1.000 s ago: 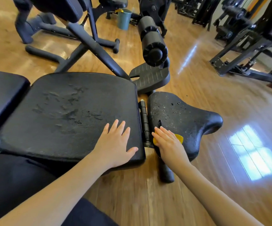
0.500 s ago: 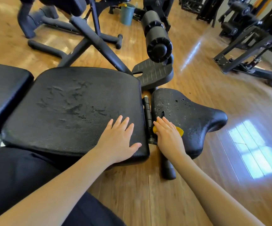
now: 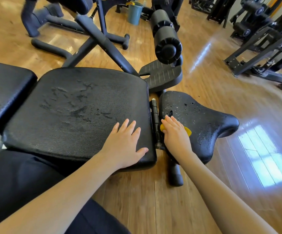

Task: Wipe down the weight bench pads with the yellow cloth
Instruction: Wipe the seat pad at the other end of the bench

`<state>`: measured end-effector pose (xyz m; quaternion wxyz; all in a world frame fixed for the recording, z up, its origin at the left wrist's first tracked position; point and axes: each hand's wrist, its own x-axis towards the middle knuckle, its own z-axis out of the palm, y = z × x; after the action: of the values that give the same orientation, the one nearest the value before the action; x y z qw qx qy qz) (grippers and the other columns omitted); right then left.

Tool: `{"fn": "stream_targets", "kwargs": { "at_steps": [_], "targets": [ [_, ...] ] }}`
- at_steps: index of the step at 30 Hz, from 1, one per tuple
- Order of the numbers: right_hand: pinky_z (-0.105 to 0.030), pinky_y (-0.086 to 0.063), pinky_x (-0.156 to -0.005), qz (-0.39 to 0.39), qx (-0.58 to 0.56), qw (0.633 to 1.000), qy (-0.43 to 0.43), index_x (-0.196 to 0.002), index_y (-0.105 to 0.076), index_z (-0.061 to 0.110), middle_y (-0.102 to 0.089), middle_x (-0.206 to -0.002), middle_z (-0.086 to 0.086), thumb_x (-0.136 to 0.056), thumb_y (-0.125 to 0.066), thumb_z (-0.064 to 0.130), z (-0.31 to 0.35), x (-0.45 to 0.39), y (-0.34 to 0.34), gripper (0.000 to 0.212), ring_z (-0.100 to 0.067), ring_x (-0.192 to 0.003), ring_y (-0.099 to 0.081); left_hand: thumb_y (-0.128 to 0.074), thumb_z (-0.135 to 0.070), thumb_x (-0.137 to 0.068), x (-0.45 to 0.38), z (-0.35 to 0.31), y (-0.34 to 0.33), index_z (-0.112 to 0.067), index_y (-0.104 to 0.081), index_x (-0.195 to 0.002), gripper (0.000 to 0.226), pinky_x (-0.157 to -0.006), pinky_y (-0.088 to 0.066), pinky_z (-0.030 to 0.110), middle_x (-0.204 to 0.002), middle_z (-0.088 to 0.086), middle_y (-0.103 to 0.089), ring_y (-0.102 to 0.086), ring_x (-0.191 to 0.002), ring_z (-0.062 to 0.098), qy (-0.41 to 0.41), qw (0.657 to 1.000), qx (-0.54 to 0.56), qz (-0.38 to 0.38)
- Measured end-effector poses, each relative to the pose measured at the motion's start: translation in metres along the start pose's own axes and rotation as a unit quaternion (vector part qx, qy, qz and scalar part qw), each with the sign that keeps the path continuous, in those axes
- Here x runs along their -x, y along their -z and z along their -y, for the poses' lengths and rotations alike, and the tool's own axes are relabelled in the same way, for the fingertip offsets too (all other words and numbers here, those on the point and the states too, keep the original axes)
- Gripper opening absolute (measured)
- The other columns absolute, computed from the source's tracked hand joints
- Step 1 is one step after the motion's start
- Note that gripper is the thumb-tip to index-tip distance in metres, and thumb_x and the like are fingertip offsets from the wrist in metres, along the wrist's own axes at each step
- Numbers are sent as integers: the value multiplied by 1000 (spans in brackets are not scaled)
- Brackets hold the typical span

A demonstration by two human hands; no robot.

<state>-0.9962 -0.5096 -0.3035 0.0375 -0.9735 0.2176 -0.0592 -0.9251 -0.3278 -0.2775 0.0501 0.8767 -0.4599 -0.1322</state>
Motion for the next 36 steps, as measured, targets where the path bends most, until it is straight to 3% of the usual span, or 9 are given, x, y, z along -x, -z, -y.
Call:
{"fn": "stream_targets", "kwargs": {
  "at_steps": [5,9,14,20,30,36],
  "targets": [
    [-34,-16,-115,12,-11,1000,-6,-139,-37,15,-29,-151,-3,-95,-41,13,-4,6,3,44,-21,-141,-20,-29,-58,-93,1,0,1,-16,-9,-150,74,-118,0,43,-159,5,2,9,-145,23,0,1000,3,2],
    [-44,-28,-109,-25,-32,999,4,-129,-50,8,-44,-141,-12,-85,-58,3,-7,41,-5,45,-33,-134,-36,-29,-59,-93,-1,2,0,-16,-9,-150,74,-118,0,43,-159,5,2,8,-145,23,-5,1000,4,-3],
    [-34,-16,-115,1,-32,999,4,-135,-43,13,-35,-148,-4,-93,-45,9,-6,4,0,42,-22,-140,-24,-28,-59,-93,-1,2,-2,-17,-8,-150,74,-118,0,43,-159,4,3,9,-145,23,-2,1000,3,-3],
    [-33,-18,-113,31,-66,996,-49,-137,-39,9,-32,-149,-8,-96,-38,12,-16,-82,11,41,-23,-140,-23,-29,-60,-92,-1,2,-3,-16,-7,-150,75,-117,2,42,-159,5,3,9,-145,23,-4,1000,-7,-11],
    [-27,-12,-113,15,-27,999,42,-137,-40,18,-33,-149,1,-95,-42,13,-16,5,6,42,-17,-141,-21,-29,-58,-93,-2,2,-2,-16,-7,-150,74,-118,2,42,-159,5,5,10,-145,23,-3,1000,5,-6],
    [-28,-16,-112,30,-50,998,28,-133,-45,9,-38,-146,-7,-94,-41,8,-17,-58,7,39,-21,-139,-27,-30,-59,-93,-2,3,-3,-16,-9,-150,75,-117,2,43,-159,5,4,10,-145,23,-5,1000,3,-9]
  ]
}}
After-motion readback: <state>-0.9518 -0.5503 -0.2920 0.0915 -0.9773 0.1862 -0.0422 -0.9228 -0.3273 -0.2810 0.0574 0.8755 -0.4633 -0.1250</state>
